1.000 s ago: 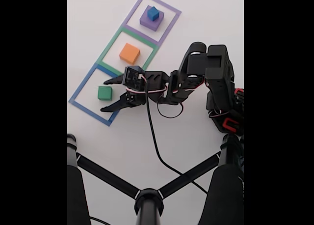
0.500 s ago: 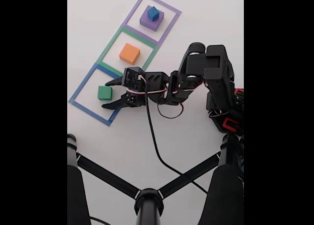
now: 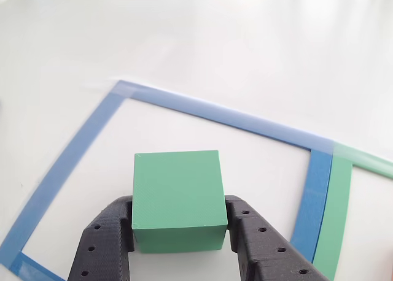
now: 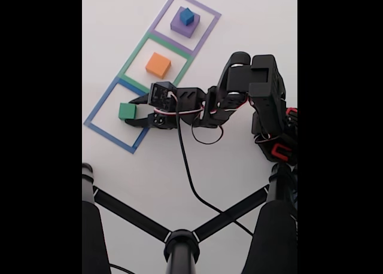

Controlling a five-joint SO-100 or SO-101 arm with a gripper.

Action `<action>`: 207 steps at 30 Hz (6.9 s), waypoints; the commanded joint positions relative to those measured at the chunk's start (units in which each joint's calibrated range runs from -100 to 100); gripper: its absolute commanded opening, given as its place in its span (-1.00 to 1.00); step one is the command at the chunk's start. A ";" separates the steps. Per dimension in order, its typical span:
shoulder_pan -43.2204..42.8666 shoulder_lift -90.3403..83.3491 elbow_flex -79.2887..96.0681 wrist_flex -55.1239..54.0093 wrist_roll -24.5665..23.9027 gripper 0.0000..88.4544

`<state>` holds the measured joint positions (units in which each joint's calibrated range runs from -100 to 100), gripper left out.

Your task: Tower of hanoi

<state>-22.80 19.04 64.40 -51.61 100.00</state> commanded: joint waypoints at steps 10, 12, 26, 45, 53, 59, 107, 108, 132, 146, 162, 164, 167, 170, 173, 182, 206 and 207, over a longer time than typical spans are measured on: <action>0.19 -9.26 -1.84 8.99 0.00 -0.80; 0.80 -14.39 -1.93 14.90 0.00 -0.79; 4.77 -49.01 -34.28 93.57 0.00 -0.80; 19.94 -52.77 -74.99 144.48 0.00 -0.78; 24.36 -57.74 -64.27 140.84 0.00 -0.79; 25.74 -63.03 -46.64 126.35 0.00 -0.79; 22.15 -41.55 19.15 20.65 0.00 -0.77; 22.08 -40.35 18.97 19.67 0.00 -0.77; 20.86 -26.57 11.97 12.31 0.00 -0.76; 21.47 -26.17 13.42 11.90 0.00 -0.76; 21.47 -25.61 14.88 10.77 0.00 -0.76; 21.47 -25.29 14.88 10.53 0.00 -0.75; 21.77 -24.73 14.97 10.37 0.00 -0.74; 21.92 -24.49 15.06 10.29 0.00 -0.73; 22.00 -24.25 15.06 10.04 0.00 -0.65; 21.24 -23.85 15.06 7.86 0.00 -0.48; 24.97 -59.90 -9.93 72.85 0.00 -1.00; 25.81 -60.38 -13.11 77.63 0.00 -1.00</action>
<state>0.12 -36.18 62.92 7.87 100.00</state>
